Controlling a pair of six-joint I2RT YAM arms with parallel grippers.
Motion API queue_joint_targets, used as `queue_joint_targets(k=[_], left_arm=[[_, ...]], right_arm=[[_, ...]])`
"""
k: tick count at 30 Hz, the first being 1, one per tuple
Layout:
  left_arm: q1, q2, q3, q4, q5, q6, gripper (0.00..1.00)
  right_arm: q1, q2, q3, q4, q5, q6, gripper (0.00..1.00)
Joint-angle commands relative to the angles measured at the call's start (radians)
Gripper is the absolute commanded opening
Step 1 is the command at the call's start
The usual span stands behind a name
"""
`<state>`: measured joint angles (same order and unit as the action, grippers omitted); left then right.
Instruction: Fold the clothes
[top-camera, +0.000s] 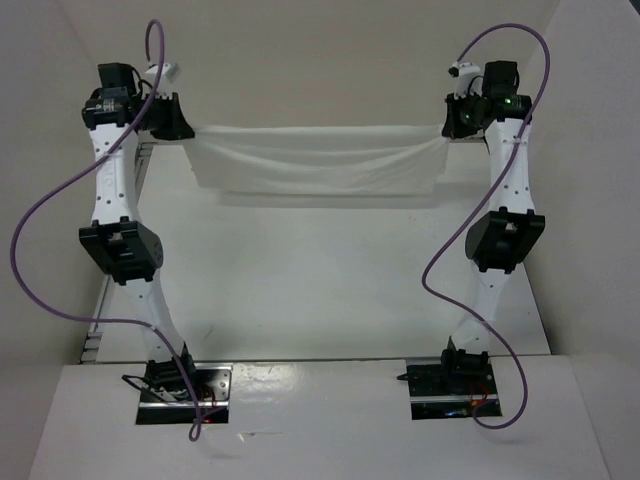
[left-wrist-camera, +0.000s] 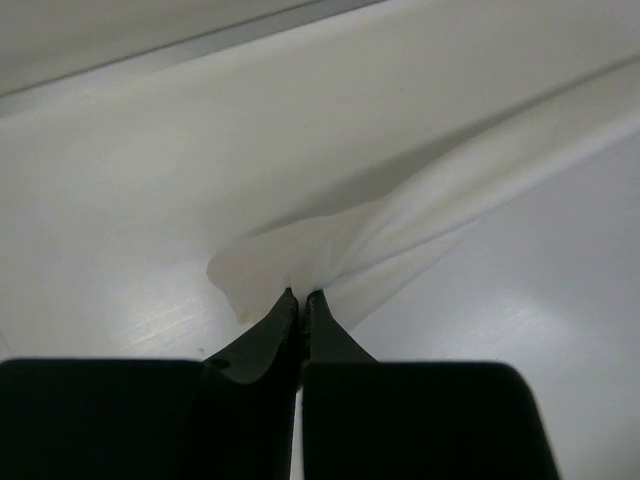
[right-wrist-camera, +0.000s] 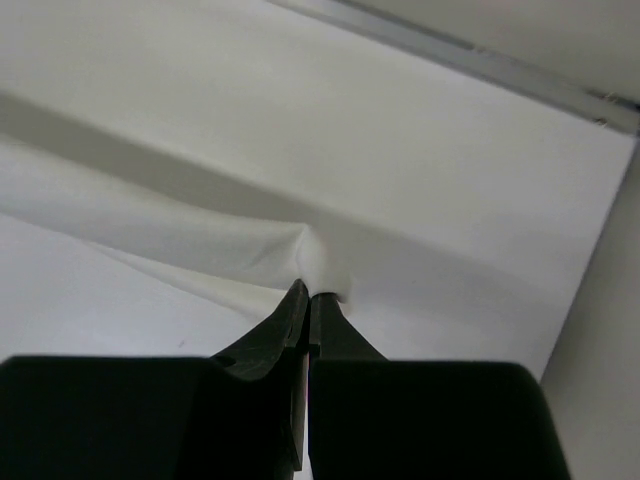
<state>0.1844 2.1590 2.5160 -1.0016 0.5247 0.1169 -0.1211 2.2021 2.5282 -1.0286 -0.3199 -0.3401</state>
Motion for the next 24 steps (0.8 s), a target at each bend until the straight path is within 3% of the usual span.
queue_joint_targets(k=[1, 3, 5, 7, 10, 17, 19, 24], left_arm=[[0.05, -0.103, -0.188, -0.052, 0.119, 0.093, 0.0], [0.05, -0.232, -0.525, 0.045, 0.1, 0.15, 0.0], [0.04, -0.319, -0.85, 0.128, 0.016, 0.162, 0.0], [0.03, -0.427, -0.992, 0.172, -0.002, 0.187, 0.0], [0.078, -0.606, -1.192, 0.181, 0.017, 0.207, 0.0], [0.087, -0.942, -1.326, 0.129, 0.038, 0.259, 0.0], [0.087, -0.981, -1.372, 0.117, -0.011, 0.294, 0.0], [0.066, -0.978, -1.39, 0.054, -0.051, 0.34, 0.03]], right_arm=[[-0.035, -0.129, -0.15, -0.093, -0.094, -0.134, 0.0], [-0.035, -0.185, -0.289, -0.093, -0.105, -0.207, 0.0], [-0.023, -0.302, -0.539, -0.006, -0.07, -0.221, 0.0], [-0.011, -0.375, -0.725, 0.033, -0.044, -0.266, 0.0], [-0.011, -0.508, -0.828, 0.009, -0.079, -0.307, 0.0], [-0.02, -0.614, -0.89, -0.197, -0.125, -0.454, 0.0], [-0.02, -0.624, -0.942, -0.27, -0.11, -0.503, 0.0], [0.009, -0.598, -1.135, -0.271, -0.027, -0.537, 0.0]])
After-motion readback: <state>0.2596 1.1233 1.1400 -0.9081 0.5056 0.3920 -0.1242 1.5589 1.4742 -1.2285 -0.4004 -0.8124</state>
